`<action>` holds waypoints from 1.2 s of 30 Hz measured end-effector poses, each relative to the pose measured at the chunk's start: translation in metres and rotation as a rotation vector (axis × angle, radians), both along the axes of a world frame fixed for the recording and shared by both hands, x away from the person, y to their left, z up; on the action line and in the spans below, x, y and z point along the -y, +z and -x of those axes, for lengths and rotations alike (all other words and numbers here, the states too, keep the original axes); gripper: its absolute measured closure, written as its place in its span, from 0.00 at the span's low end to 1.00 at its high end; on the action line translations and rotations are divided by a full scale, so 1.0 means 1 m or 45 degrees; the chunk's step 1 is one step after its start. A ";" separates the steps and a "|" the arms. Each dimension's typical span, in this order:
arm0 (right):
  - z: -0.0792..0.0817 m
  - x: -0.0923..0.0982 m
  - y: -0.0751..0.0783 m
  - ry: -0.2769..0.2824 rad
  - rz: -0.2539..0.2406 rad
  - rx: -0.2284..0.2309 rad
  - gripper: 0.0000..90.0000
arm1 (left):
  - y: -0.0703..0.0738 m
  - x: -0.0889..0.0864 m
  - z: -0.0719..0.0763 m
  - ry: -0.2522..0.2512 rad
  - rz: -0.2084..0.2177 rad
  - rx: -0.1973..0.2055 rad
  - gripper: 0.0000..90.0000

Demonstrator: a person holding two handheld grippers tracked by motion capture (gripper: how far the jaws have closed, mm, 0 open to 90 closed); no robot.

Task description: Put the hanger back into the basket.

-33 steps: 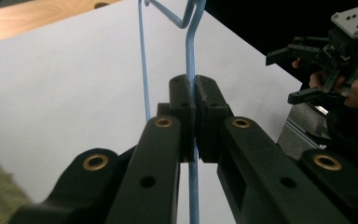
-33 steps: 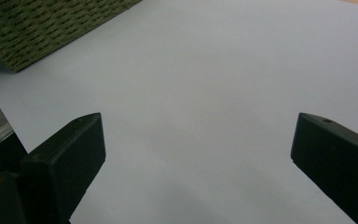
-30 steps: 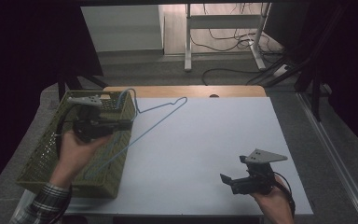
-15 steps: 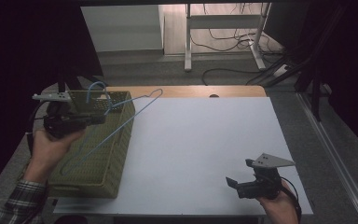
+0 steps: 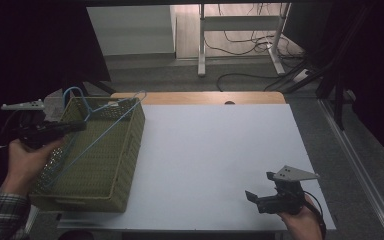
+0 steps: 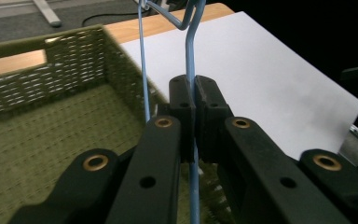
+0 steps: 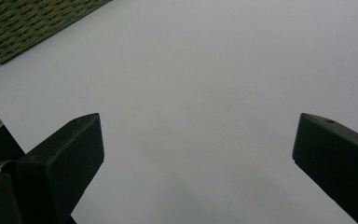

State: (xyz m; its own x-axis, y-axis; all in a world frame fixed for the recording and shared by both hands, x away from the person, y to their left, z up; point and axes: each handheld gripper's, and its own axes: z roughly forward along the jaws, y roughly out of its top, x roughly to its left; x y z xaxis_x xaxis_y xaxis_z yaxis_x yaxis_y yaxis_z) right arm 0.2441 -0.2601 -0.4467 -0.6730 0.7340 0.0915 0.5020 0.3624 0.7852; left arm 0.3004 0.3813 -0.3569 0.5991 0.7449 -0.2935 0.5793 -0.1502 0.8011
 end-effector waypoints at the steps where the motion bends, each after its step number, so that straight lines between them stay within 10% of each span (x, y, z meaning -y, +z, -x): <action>1: 0.000 0.000 0.000 -0.001 0.002 0.001 0.02 | -0.002 -0.004 0.000 0.013 0.006 -0.005 0.98; 27: -0.002 0.000 -0.005 0.004 0.032 -0.028 0.02 | -0.077 -0.033 -0.015 0.084 0.006 -0.069 0.97; 36: -0.003 -0.002 -0.008 0.015 0.047 -0.048 0.02 | -0.095 -0.033 -0.024 0.107 -0.073 -0.148 0.97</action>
State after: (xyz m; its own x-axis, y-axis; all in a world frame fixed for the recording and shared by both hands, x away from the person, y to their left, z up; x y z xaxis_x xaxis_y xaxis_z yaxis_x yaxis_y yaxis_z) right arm 0.2467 -0.2580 -0.4543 -0.6779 0.7297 0.0895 0.5265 0.3968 0.7519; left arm 0.3242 0.4142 -0.4516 0.4984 0.8087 -0.3125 0.6799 -0.1410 0.7196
